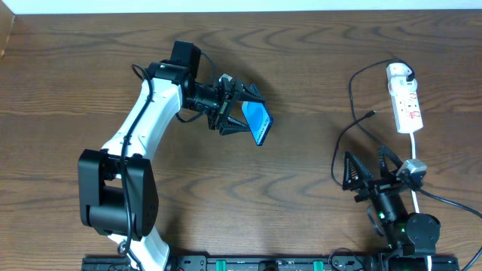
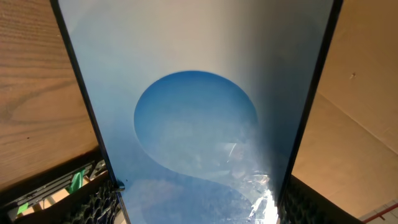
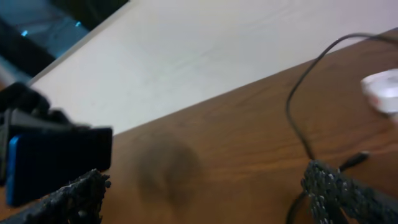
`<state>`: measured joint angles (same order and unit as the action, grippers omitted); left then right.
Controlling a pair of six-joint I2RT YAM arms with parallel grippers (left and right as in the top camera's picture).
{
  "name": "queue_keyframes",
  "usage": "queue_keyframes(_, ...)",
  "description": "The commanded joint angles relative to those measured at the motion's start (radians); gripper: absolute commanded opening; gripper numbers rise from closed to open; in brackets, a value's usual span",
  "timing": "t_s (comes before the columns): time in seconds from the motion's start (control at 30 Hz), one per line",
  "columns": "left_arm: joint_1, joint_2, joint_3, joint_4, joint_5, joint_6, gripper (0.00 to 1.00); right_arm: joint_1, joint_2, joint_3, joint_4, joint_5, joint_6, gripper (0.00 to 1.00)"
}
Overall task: Plug charger to phone and switch on socket
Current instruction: 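Move the right gripper to the phone and grasp its edge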
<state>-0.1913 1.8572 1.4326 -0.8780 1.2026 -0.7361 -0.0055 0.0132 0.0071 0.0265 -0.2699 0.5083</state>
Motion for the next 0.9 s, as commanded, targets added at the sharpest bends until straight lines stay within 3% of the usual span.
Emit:
queue_keyframes(0.0, 0.005, -0.013, 0.005, 0.002, 0.043, 0.002, 0.68, -0.008, 0.005, -0.001, 0.042, 0.093, 0.014, 0.99)
queue_keyframes(0.27, 0.005, -0.013, 0.005, 0.002, 0.043, 0.002, 0.68, -0.008, 0.168, 0.110, 0.078, 0.098, 0.006, 0.99)
queue_keyframes(0.5, 0.005, -0.013, 0.005, 0.009, 0.043, 0.002, 0.68, 0.001, 0.473, 0.378, 0.007, -0.032, -0.008, 0.99)
queue_keyframes(0.67, 0.005, -0.013, 0.005, 0.009, 0.043, 0.002, 0.68, 0.040, 0.684, 0.617, -0.124, -0.266, 0.063, 0.99)
queue_keyframes(0.87, 0.005, -0.013, 0.005, 0.009, 0.043, 0.001, 0.68, 0.055, 0.829, 0.700, -0.009, -0.616, 0.127, 0.99)
